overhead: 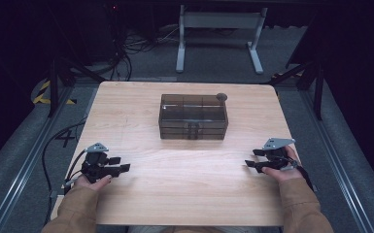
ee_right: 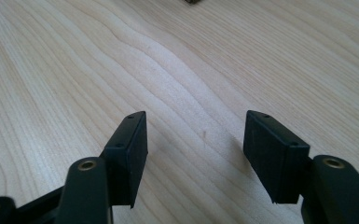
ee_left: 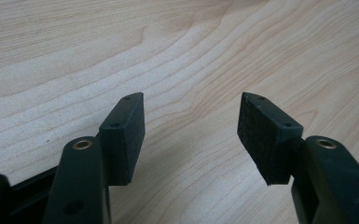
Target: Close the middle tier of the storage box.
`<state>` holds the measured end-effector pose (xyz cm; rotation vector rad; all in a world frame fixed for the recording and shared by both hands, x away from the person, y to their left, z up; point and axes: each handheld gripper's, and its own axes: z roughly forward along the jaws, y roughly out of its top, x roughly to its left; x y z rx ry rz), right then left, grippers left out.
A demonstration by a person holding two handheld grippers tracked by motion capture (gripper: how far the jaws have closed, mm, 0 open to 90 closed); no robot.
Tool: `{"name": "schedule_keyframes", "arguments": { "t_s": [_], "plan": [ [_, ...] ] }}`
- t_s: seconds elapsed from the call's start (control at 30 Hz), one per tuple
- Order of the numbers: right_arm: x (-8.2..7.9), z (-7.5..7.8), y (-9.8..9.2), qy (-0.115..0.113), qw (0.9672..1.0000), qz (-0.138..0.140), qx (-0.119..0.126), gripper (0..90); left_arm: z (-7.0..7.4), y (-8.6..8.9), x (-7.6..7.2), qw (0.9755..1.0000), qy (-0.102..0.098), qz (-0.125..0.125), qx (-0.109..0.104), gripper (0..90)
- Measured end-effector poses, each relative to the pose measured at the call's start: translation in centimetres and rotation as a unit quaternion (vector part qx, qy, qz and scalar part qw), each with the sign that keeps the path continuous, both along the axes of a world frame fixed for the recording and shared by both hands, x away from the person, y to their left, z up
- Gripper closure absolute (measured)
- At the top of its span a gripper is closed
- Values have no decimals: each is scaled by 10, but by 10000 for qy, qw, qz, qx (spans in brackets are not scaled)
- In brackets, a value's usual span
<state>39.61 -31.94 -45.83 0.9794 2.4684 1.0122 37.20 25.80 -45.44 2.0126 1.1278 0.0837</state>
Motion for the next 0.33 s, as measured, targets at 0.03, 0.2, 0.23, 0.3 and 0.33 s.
{"name": "schedule_keyframes", "arguments": {
  "t_s": [0.03, 0.2, 0.23, 0.3, 0.33],
  "plan": [
    [0, -1, 0, 25, 10000, -7, -1, 408, 0, 0, 0, 10000, 3, 1, -6, 424],
    [0, -2, 1, -67, 9999, -78, -4, 416, 0, 0, 0, 10000, -8, 15, -6, 421],
    [0, -3, 2, -82, 9999, -103, 8, 415, 0, 0, 0, 10000, -19, 28, -13, 421],
    [0, -3, 3, -81, 9999, -109, 46, 413, 0, 1, 0, 10000, -20, 30, -12, 418],
    [0, -3, 4, -87, 9999, -101, 42, 411, 0, 1, 0, 10000, -18, 35, -13, 415]
  ]
}}
